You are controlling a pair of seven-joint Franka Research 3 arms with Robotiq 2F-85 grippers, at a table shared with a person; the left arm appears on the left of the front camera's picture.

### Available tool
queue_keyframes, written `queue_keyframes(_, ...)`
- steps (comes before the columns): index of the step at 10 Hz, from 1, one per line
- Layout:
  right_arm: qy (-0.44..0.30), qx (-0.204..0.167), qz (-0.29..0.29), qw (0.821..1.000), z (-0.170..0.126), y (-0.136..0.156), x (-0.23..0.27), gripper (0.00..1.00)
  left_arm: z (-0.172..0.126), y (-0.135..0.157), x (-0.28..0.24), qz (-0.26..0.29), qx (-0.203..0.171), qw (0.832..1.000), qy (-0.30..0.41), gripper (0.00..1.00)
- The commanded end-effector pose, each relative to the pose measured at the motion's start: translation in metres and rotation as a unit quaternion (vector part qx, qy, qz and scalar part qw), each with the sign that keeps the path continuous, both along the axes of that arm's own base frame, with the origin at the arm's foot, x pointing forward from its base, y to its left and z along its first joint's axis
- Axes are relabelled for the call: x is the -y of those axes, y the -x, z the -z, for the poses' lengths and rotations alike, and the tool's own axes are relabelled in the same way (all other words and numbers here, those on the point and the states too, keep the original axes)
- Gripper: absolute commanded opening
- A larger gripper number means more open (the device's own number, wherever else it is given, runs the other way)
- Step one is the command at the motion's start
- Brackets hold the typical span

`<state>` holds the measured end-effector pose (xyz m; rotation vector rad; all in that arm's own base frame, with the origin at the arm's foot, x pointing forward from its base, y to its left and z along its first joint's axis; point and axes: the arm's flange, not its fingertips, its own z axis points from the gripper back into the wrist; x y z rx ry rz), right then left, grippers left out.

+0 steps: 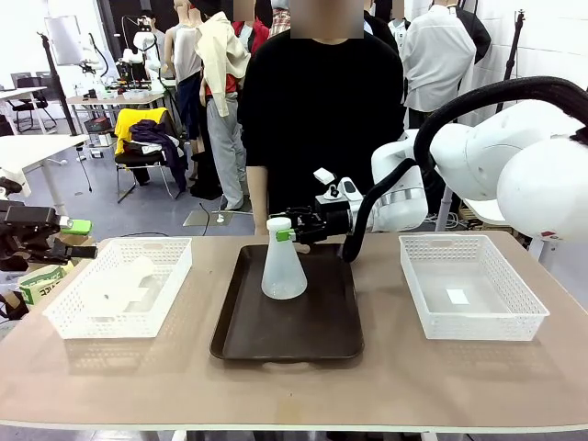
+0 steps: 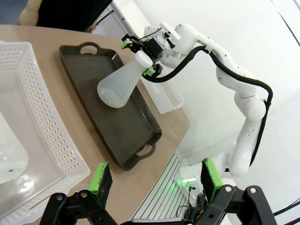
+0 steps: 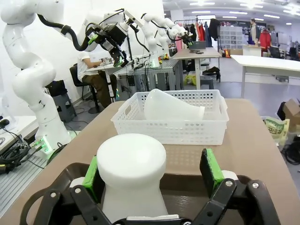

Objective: Prepare the laboratory tools.
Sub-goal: Pick up the Big flask that the person points to.

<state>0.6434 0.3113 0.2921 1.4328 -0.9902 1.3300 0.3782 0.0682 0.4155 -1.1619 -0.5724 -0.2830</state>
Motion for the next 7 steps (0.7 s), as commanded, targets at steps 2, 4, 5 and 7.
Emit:
queue_keyframes(2, 0.021, -0.021, -0.01, 1.0, -0.018, 0.019, 0.019, 1.0, -0.001, 0.001, -0.001, 0.0, 0.003, 1.0, 0.007, 1.0)
queue_keyframes(4, 0.036, -0.027, -0.017, 0.999, -0.026, 0.039, 0.027, 1.0, -0.001, 0.001, -0.001, 0.0, 0.003, 1.0, 0.007, 1.0)
queue_keyframes(5, 0.042, -0.031, -0.021, 0.998, -0.028, 0.05, 0.03, 1.0, -0.001, 0.001, -0.001, 0.0, 0.003, 1.0, 0.007, 1.0)
queue_keyframes(7, 0.069, -0.039, 0.001, 0.997, -0.038, 0.08, 0.045, 1.0, -0.001, 0.001, -0.001, 0.0, 0.003, 1.0, 0.007, 1.0)
